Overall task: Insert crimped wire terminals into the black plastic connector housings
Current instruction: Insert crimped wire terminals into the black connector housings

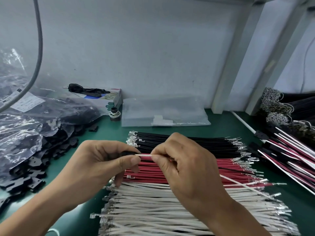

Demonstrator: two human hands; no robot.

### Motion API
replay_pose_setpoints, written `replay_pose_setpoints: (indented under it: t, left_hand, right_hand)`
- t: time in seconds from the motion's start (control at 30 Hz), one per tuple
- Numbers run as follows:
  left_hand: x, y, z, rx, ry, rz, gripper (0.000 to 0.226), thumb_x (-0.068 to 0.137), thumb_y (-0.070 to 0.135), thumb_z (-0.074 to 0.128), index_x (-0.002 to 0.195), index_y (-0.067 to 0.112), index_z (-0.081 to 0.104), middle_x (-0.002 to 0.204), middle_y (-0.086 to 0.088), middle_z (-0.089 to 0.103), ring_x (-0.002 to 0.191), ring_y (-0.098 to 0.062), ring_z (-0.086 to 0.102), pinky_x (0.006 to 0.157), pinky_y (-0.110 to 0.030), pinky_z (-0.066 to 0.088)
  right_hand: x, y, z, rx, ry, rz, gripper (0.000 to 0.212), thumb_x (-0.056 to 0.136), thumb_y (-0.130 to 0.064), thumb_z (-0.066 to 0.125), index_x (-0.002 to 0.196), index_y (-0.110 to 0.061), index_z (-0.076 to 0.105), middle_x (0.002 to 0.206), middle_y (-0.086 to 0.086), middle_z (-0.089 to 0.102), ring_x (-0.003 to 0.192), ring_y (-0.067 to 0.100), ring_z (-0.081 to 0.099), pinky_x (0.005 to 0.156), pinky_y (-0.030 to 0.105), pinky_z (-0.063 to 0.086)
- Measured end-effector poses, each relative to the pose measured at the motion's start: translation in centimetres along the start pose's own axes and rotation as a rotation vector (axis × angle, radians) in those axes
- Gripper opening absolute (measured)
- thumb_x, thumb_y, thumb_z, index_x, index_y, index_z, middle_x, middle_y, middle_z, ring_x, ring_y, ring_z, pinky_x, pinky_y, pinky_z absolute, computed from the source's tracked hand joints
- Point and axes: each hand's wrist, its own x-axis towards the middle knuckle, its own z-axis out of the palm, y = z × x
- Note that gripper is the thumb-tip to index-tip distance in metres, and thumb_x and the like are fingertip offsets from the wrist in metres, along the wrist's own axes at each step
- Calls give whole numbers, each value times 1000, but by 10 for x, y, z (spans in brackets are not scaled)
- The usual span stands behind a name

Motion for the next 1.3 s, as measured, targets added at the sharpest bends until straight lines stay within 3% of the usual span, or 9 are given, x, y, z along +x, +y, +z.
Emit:
replay_pose_setpoints:
  t: [0.17,0.37,0.53,0.77,0.87,1.3]
  left_hand:
    - [-2,-1,1,21,14,5,21,70,27,80,88,17,85,68,-16,74,43,-17,52,41,-13,38]
    - [-3,0,0,34,9,49,20,72,27,81,90,19,85,66,-15,73,43,-16,53,43,-11,39]
    - [-3,0,1,31,15,86,18,74,25,81,90,19,85,66,-15,73,42,-14,55,43,-10,40]
    - [-3,2,-3,38,4,97,16,77,28,85,91,19,85,63,-12,72,41,-11,56,43,-10,42]
    - [-2,3,-7,38,2,92,29,73,42,87,93,21,84,67,-13,74,42,-16,58,44,-10,42]
    - [-3,0,-1,30,13,104,33,70,46,86,92,22,85,64,-12,72,42,-14,57,46,-10,43]
  right_hand:
    - [-4,-5,9,51,21,-30,12,95,-25,62,87,-18,68,85,-9,57,74,9,54,65,26,46]
    - [-5,-6,11,71,32,-40,22,98,-29,52,88,-17,67,86,-8,56,75,11,53,65,30,47]
    - [-4,-5,13,57,70,-76,20,99,-25,54,87,-15,67,86,-8,55,74,9,52,66,23,44]
    - [-6,-3,15,114,59,-65,20,100,-27,55,90,-16,67,88,-8,56,76,9,55,66,29,48]
    - [-3,-5,12,194,40,-17,22,99,-32,56,93,-18,71,88,-12,57,77,5,55,67,24,48]
    - [-1,-7,17,0,99,-126,23,101,-27,54,87,-14,66,85,-4,54,73,14,51,63,32,47]
